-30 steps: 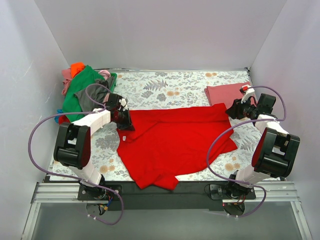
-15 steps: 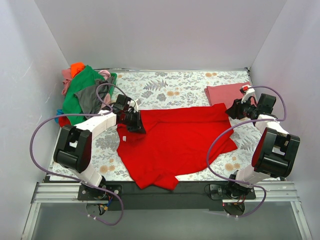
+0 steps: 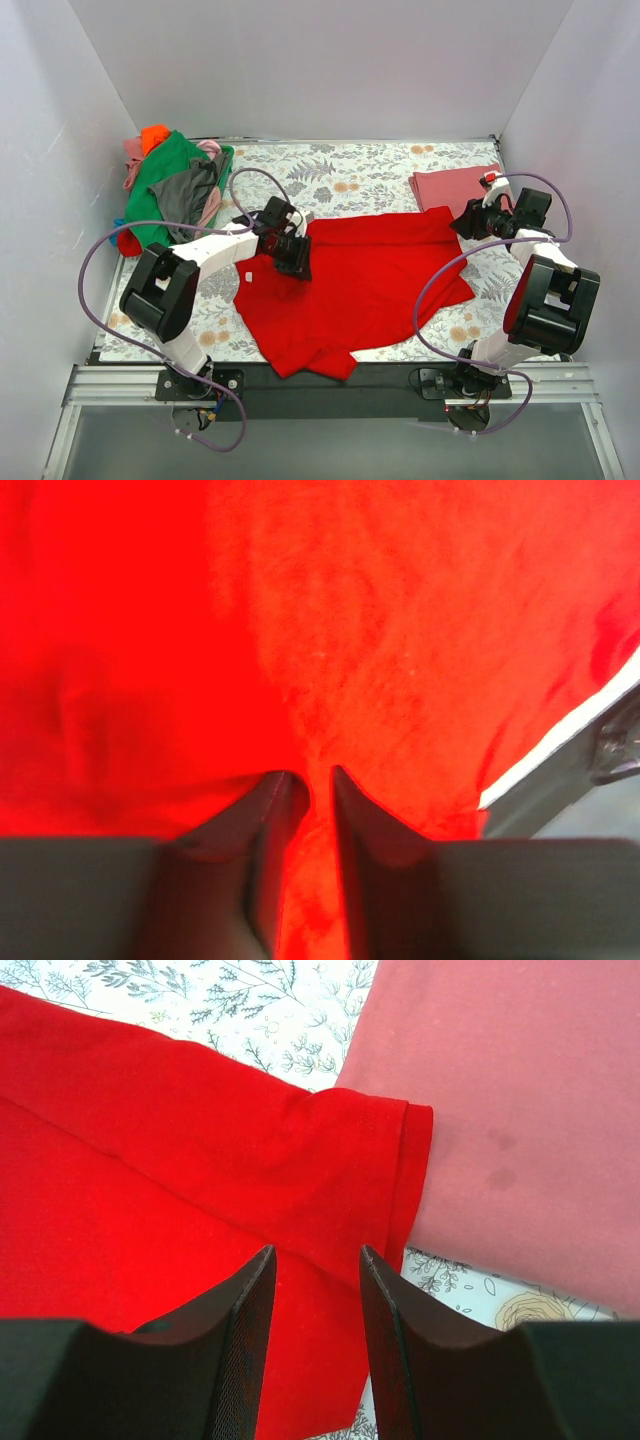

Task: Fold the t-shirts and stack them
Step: Fold the tshirt

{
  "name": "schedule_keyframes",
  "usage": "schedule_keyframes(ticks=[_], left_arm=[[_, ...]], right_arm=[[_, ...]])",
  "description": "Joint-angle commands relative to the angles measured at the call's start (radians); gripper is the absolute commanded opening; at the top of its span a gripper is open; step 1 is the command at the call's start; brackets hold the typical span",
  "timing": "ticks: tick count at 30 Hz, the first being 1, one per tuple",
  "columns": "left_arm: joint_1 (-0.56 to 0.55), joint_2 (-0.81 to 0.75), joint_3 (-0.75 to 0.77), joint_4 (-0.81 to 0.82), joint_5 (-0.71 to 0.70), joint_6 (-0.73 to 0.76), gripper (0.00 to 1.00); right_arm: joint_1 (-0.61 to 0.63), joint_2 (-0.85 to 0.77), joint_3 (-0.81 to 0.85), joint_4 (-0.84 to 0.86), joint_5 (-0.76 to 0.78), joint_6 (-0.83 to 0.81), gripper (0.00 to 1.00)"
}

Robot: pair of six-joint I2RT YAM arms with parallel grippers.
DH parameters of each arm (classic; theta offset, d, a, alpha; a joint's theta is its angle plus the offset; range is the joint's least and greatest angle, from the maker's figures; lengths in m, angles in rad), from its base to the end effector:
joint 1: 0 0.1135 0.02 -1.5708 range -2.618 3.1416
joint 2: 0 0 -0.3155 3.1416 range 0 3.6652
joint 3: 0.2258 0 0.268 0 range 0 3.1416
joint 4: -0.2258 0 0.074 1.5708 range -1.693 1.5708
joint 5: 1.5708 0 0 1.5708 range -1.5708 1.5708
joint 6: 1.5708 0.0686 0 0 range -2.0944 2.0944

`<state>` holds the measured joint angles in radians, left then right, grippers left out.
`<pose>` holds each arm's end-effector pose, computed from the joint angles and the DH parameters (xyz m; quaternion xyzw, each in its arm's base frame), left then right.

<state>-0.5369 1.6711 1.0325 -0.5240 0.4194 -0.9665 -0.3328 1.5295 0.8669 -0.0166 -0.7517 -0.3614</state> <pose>0.2876 -0.2037 0.1945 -0.1629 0.9448 -0.2843 0.0056 0.3427 -0.0689 0.2374 -0.1702 0.8369 0.1750 0.4898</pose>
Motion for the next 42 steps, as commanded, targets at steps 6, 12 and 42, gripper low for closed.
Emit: schedule_keyframes(ticks=[6, 12, 42], left_arm=[[-0.100, -0.066, 0.055, -0.093, -0.322, 0.052, 0.48], [-0.087, -0.159, 0.032, -0.067, -0.562, -0.070, 0.68], [0.045, 0.026, 0.077, 0.065, -0.128, -0.169, 0.01]], right_arm=[[-0.005, 0.008, 0.023, -0.014, -0.020, 0.007, 0.46], [-0.005, 0.014, 0.024, -0.017, -0.024, 0.009, 0.46], [-0.020, 0.009, 0.021, -0.020, -0.035, 0.010, 0.46]])
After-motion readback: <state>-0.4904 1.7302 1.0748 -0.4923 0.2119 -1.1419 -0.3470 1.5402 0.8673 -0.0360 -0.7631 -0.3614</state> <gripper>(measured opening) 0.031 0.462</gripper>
